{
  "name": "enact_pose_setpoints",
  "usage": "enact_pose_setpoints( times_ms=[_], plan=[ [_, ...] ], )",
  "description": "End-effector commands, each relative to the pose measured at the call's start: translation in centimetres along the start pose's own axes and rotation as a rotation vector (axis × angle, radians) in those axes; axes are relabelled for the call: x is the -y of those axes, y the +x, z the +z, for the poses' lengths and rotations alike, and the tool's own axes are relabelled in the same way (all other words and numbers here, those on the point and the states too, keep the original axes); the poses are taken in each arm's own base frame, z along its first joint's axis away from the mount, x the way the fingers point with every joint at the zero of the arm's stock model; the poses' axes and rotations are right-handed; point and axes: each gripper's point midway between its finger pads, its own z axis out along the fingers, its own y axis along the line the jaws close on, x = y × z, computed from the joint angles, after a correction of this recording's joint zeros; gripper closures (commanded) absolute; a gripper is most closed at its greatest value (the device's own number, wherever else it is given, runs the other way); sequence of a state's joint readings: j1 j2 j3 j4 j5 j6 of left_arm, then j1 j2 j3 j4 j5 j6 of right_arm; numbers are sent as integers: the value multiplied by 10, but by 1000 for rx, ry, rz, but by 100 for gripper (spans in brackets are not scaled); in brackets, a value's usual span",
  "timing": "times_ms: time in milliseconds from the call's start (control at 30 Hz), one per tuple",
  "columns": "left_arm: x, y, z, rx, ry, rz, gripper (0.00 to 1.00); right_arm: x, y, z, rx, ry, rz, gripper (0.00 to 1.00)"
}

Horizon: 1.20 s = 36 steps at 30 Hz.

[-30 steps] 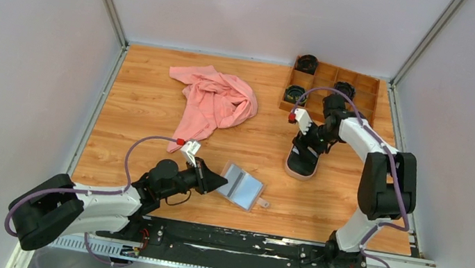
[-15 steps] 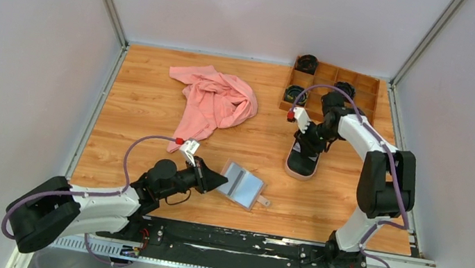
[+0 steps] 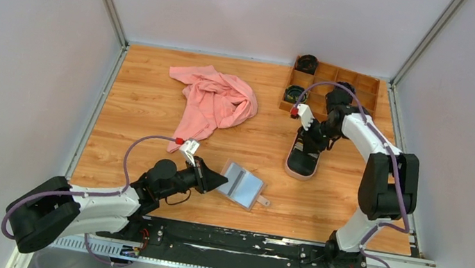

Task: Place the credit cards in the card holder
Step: Pick up the credit card from the storage box.

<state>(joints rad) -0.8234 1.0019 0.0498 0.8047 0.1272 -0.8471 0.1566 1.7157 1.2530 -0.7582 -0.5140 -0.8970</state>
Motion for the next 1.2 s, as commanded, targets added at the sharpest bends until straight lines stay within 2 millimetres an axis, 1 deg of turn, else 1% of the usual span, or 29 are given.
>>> enact_pose_setpoints(
  times_ms=[0,100,167,300,533,667,767,867,1000,1067,1167],
  plan=[
    [6,-5,1,16,18,12,100,19,10,-11,-44,91,3,97],
    [7,-5,2,17,19,12,100,29,5,-20,-32,158,-31,100],
    [7,-6,2,18,19,10,100,34,0,-27,-19,197,-57,100],
    [8,-6,2,18,20,9,100,38,-5,-35,0,242,-103,100],
    [8,-7,2,19,22,7,100,35,-13,-42,39,256,-147,100],
    [10,-8,2,22,26,1,100,28,-25,-55,93,269,-176,100],
    [10,-8,1,25,28,-6,100,20,-36,-69,142,280,-207,100],
    [12,-9,1,24,34,-12,100,7,-46,-80,192,272,-241,100],
    [14,-9,1,18,43,-32,100,-17,-60,-95,272,239,-312,100],
    [15,-8,1,11,49,-50,100,-35,-64,-98,315,193,-385,100],
    [19,-8,1,-3,66,-73,100,-67,-68,-101,387,111,-512,100]
  ],
)
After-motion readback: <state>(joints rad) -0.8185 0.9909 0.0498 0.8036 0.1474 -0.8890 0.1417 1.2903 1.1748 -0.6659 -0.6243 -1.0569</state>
